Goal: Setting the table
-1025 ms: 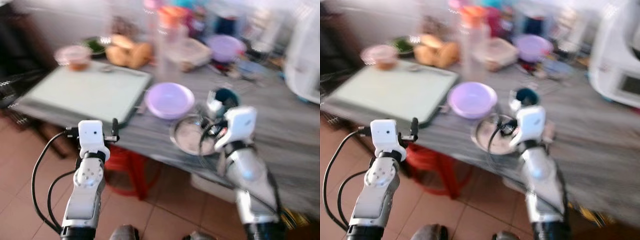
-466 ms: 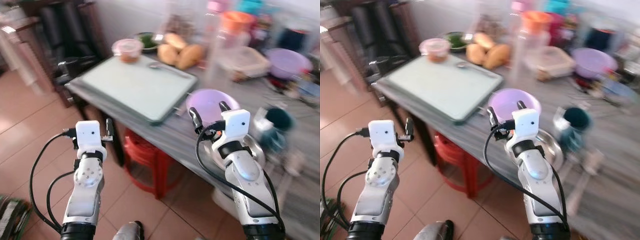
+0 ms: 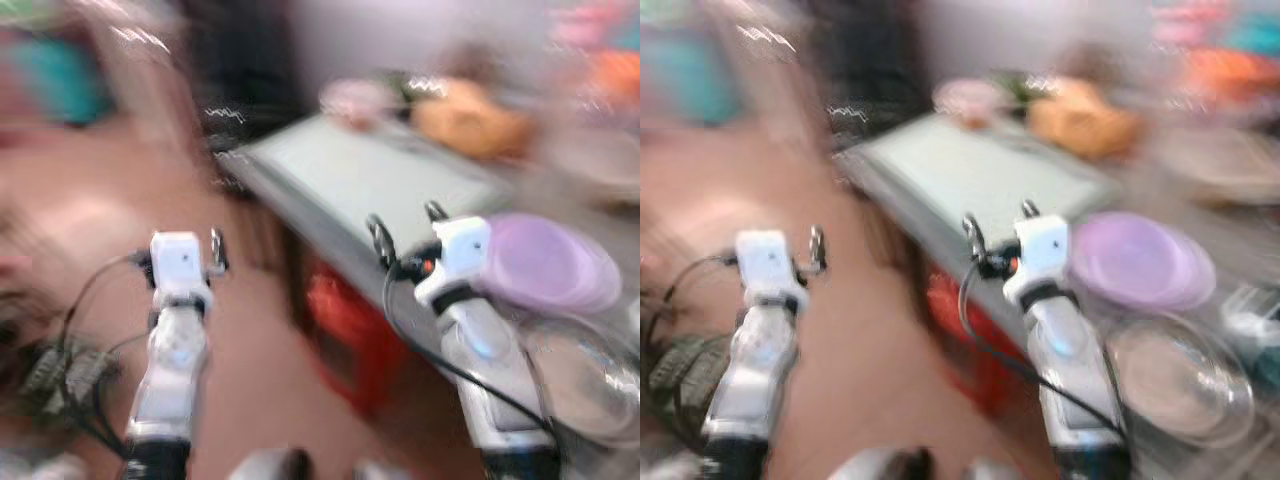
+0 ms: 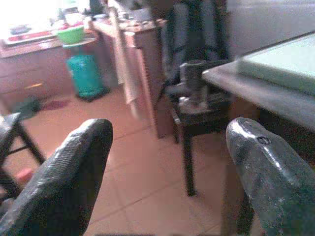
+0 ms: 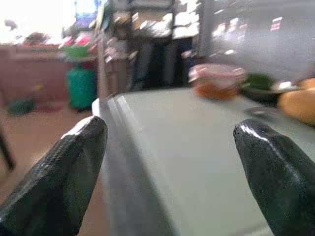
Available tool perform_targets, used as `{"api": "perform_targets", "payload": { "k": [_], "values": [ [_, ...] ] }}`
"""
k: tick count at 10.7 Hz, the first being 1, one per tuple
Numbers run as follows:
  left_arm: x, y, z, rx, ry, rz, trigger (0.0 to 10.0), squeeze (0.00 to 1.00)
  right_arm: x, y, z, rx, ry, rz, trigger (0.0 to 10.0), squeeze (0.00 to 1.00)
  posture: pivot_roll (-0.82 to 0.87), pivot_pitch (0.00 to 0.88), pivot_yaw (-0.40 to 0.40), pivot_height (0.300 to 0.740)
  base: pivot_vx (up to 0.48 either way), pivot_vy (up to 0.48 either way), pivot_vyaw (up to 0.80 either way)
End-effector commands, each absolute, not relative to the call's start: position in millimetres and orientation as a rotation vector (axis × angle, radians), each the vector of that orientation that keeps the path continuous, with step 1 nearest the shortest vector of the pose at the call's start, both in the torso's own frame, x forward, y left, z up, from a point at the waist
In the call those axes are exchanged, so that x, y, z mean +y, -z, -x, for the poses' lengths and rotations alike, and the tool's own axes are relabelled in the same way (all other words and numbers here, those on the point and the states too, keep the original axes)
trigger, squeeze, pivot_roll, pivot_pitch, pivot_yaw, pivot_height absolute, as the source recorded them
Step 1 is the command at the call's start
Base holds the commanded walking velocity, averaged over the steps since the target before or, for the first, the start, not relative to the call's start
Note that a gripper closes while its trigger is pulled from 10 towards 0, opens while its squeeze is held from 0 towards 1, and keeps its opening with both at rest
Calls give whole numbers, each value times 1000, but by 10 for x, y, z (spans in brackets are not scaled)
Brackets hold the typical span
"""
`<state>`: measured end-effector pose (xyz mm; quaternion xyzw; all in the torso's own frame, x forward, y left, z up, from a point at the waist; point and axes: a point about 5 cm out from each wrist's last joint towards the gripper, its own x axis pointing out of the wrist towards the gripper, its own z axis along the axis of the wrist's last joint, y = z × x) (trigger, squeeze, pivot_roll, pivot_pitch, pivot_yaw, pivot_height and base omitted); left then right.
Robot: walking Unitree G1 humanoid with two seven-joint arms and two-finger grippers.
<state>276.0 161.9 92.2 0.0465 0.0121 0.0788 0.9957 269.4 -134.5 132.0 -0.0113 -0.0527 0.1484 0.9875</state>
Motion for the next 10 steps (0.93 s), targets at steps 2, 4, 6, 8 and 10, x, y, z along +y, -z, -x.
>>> {"api": "perform_targets", "payload": {
  "k": [2, 4, 6, 8, 10],
  "values": [
    [1621, -930, -2774, 18, -155, -112, 10000, 0, -1333, -1333, -2698, -113, -305, 11, 10000, 0, -12, 0, 1, 740, 0, 0, 800],
    [1644, -862, -2734, 40, -164, -117, 10000, 0, -1318, -1268, -2680, -94, -308, 2, 10000, 0, -3, 0, -4, 740, 0, 0, 800],
    [1729, -821, -2696, 69, -175, -109, 10000, 0, -1306, -1241, -2672, -85, -302, -8, 10000, 0, 4, 0, -6, 740, 0, 0, 800],
    [1775, -816, -2675, 74, -187, -124, 10000, 0, -1378, -1197, -2651, -70, -256, -8, 10000, 0, 4, 0, -1, 740, 0, 480, 800],
    [1775, -818, -2677, 79, -175, -136, 10000, 0, -1483, -1131, -2625, -42, -190, -3, 10000, 0, 3, 0, 7, 740, 0, 480, 800]
  ]
}}
